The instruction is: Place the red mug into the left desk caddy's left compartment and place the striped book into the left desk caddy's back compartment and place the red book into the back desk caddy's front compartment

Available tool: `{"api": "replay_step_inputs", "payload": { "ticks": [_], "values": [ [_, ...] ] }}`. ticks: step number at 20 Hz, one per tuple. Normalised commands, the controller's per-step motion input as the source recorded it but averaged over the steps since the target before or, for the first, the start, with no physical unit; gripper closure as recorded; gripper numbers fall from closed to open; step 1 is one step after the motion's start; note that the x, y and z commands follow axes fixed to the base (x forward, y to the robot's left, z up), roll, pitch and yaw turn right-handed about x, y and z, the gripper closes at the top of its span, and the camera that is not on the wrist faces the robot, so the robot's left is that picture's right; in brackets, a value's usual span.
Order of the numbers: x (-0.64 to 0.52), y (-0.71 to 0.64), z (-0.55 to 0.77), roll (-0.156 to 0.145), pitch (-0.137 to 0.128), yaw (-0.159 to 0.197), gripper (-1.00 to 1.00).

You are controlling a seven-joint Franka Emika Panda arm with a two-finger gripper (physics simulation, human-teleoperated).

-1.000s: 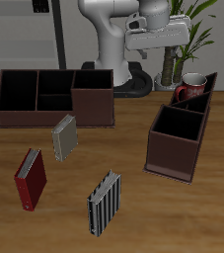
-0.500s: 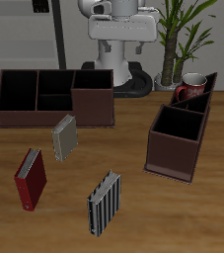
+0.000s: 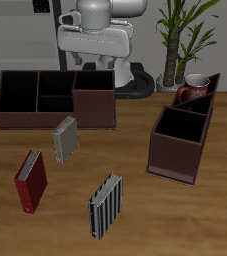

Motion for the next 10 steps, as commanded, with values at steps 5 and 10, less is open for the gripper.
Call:
{"api": "replay_step_inputs", "payload": {
  "ticks": [5, 10],
  "values": [
    [0.64, -0.52, 0.1, -0.07, -0.002, 0.023, -1.0],
    [0.48, -0.2, 0.16, -0.021, 0.019, -0.017, -1.0]
  ]
}}
